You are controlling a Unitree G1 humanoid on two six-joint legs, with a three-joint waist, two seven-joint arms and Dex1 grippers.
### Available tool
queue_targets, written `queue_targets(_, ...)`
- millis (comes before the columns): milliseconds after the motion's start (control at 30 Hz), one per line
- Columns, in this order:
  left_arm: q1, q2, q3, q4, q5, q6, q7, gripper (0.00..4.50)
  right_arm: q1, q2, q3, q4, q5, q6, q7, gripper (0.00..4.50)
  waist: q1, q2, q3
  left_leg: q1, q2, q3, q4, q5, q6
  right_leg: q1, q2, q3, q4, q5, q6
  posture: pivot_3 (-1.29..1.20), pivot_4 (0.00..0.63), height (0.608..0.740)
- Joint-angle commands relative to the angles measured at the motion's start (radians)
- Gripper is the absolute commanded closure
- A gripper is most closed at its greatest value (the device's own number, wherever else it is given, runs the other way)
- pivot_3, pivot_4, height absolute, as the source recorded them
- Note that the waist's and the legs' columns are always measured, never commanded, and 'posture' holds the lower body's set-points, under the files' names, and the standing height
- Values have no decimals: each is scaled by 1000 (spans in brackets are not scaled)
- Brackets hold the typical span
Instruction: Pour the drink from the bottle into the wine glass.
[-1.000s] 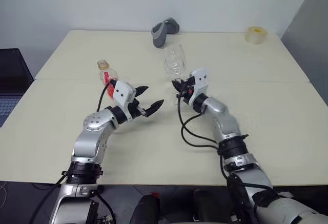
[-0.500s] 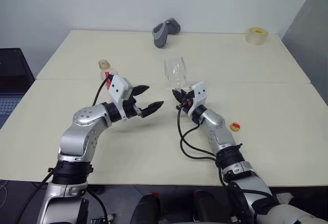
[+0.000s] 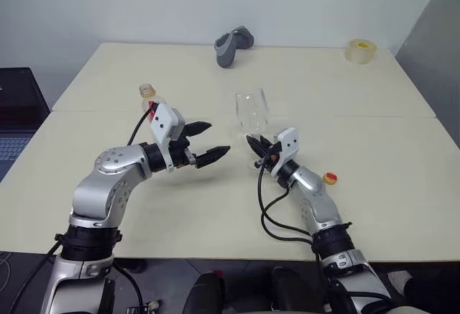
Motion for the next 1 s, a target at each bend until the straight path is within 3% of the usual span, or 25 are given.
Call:
queue_targets(33,6,19,16,-47,-19,-1,-15,0,44,-22,12,-22,3,32,10,4295,0,0,0,0,0,0,0,0,0,0,0,0,0,0,0,0,150,740)
queue_targets(433,30,35,-14,-73,-33,16,-81,0,153,-132,46,-157,3,70,66,4295,4,0,-1,0,-1,-1,0,0,0,1,0,0,-1,0,0,0,150,740)
queue_targets(967,59,80,-50,-89,-16,-19,-175,0,203,-195,86,-211,-1,92,96,4295,3,-1,-1,2,0,-1,0,0,0,2,1,0,-1,-1,0,0,150,740)
queue_targets(1000,59,79,-51,-84,-11,-28,-178,0,202,-193,86,-215,2,96,94,3565,3,-1,-1,2,0,0,0,0,0,2,1,0,-1,-1,0,0,150,740)
